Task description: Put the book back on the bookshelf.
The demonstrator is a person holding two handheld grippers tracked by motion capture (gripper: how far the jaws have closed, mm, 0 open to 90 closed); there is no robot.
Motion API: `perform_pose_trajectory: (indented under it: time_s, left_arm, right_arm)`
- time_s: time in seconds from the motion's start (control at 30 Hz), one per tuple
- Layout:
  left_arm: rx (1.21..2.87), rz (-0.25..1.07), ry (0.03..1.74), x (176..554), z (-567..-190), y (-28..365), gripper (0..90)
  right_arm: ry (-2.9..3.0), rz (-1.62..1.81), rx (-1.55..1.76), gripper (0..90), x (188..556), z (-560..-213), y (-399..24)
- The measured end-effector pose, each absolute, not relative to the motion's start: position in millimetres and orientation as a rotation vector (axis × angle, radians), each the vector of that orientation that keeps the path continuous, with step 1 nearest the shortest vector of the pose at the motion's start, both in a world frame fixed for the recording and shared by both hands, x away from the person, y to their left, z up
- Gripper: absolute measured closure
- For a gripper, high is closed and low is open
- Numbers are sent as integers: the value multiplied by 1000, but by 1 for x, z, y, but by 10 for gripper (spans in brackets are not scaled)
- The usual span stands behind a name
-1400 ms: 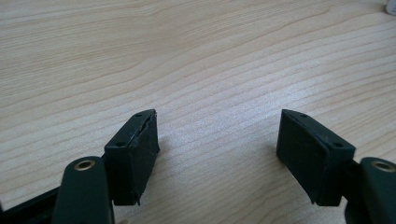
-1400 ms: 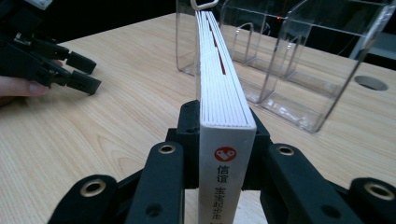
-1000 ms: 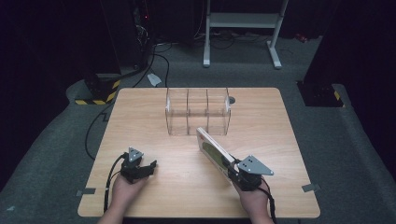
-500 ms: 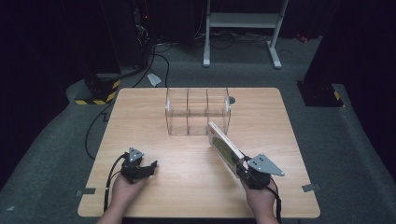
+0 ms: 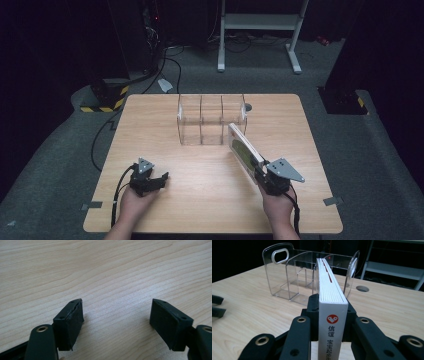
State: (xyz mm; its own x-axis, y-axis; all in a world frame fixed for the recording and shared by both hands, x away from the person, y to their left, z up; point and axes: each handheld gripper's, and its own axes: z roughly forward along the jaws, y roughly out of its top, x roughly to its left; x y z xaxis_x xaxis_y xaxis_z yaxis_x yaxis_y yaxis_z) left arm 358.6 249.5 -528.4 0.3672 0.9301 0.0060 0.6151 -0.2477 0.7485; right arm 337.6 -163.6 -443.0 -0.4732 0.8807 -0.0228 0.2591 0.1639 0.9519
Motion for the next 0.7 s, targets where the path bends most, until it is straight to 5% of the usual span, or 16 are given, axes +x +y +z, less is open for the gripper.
perform_pose_trajectory:
  time_s: [0.7]
  left_arm:
    - [1977, 607, 1324, 358, -528, 250, 275]
  right_arm:
    - [1763, 1245, 1084, 753, 399, -424, -127]
